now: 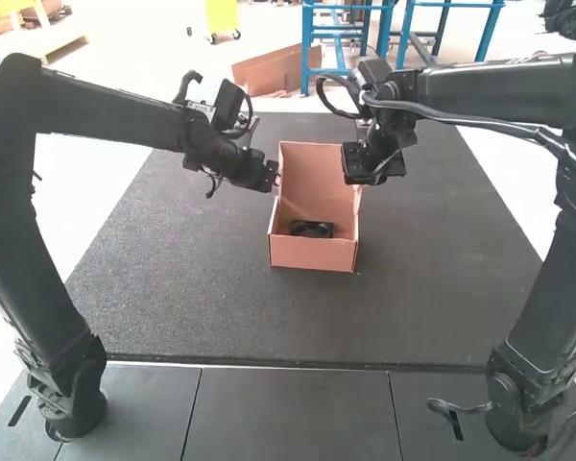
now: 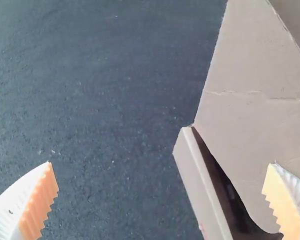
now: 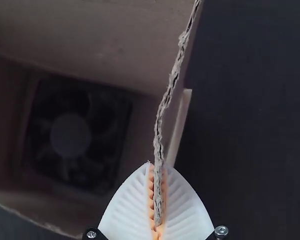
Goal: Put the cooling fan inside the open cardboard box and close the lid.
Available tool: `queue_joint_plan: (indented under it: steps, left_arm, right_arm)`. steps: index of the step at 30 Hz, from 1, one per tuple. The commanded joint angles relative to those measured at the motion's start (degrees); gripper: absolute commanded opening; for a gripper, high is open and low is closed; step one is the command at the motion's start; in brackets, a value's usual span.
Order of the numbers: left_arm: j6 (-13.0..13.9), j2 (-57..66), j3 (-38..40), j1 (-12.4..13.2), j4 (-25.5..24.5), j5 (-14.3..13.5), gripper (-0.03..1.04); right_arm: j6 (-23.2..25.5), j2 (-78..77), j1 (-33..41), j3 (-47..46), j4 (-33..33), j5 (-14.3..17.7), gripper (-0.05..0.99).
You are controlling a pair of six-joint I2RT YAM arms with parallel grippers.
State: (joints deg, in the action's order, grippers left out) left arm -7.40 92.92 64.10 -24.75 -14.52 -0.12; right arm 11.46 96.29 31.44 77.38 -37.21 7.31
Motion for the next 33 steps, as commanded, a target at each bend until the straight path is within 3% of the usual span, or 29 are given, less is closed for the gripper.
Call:
queue_joint_plan:
  steps: [1,8,22,33]
  left_arm:
    - [-0.42,-2.66,-1.08,-1.26,0.90,1.17,0.97]
    - [-0.51,-3.10,-2.40,-1.61,1.78,1.17,0.97]
    - [0.10,-6.26,-6.09,-1.61,0.02,1.00,0.97]
    - [4.06,-11.54,-6.79,-1.26,-1.03,-0.23,0.97]
  right_arm:
    - [1.10,-1.90,1.25,-0.74,-0.23,-1.60,-0.01]
    - [1.63,-2.34,2.22,-1.97,-0.32,-3.44,-0.01]
    - [1.10,-3.92,2.84,-7.34,-0.76,-2.92,-0.01]
    - [-0.30,-4.71,4.24,-9.88,-3.66,-4.94,-0.01]
